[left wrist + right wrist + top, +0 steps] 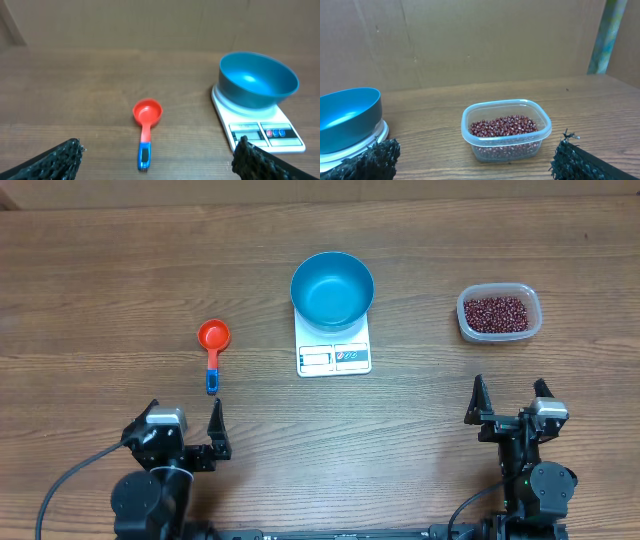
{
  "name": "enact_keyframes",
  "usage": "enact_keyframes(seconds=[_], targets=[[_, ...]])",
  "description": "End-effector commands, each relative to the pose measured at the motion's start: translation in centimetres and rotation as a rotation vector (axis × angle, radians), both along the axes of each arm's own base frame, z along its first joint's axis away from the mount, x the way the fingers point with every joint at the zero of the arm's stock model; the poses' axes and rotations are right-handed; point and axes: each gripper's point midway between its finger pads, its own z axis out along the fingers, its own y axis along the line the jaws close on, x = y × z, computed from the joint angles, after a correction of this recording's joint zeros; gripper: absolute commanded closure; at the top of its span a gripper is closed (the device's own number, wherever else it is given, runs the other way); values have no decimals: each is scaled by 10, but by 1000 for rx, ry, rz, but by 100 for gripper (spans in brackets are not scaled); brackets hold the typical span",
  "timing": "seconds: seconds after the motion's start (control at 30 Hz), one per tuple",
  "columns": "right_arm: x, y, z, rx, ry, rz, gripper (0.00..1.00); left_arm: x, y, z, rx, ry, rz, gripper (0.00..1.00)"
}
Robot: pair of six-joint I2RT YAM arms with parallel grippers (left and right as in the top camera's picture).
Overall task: Scoop item into bowl and weigh 150g on scale
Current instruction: 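Move the left gripper forward toward the red scoop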
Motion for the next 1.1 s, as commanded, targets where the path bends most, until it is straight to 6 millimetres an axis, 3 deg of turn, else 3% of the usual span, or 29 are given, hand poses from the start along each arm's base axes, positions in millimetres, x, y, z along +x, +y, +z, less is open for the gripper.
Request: enact_keyframes(seconds=[0.0,0.43,0.63,1.07], targets=[[0,-1,-2,3,-4,-10,0,0,-2,23,-25,12,-4,1],[0,-1,-2,3,-4,-10,0,11,-13,65,-65,284,-57,0],[0,-1,-2,3,-4,-10,0,11,-13,64,-69,416,-53,0],[0,-1,-2,3,-4,-10,0,7,-13,55,-70,469,-50,0]])
